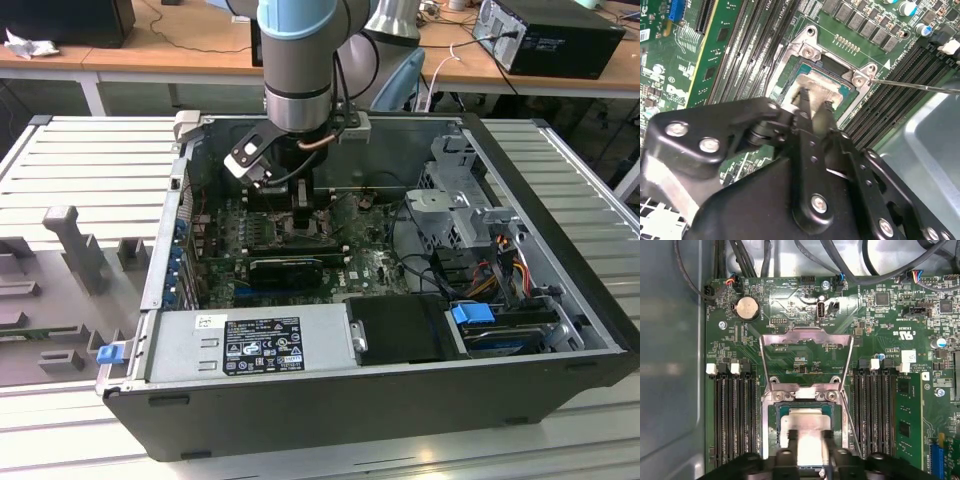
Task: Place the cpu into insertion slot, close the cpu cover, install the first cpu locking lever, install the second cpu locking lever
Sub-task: 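Place the cpu into insertion slot, then close the cpu cover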
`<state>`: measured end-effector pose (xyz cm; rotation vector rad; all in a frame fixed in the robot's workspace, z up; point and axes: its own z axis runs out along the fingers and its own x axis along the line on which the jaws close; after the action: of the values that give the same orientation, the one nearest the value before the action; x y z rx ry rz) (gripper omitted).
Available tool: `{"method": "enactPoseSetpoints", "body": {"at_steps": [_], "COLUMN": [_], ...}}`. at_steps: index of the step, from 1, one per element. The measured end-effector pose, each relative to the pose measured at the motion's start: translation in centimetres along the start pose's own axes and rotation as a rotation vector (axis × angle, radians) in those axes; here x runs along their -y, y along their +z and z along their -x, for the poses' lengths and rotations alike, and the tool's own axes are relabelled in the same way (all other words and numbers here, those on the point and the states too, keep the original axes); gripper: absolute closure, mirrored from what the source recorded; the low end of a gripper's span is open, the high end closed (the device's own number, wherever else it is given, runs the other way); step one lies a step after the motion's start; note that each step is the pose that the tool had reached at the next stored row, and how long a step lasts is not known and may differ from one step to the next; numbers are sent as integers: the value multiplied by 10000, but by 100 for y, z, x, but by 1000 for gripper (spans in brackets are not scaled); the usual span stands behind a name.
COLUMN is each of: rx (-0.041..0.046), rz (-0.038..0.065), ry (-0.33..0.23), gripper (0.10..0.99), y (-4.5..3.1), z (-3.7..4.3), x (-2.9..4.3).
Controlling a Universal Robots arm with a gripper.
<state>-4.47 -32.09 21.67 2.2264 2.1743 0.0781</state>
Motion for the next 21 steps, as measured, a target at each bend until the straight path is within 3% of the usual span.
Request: {"method": "enactPoseSetpoints", "body": {"at_steps": [1,2,12,17,21], "rx": [0,-2,0,-18,-59], "rz": [1,1,0,-2,-71], "ry": [0,0,0,1,5], "gripper": [808,980,980,980,980], "y": [-8,-14,-67,-136,-131], "z": [0,0,-1,-1,26], "x": [0,-1,-4,-9,-115]}}
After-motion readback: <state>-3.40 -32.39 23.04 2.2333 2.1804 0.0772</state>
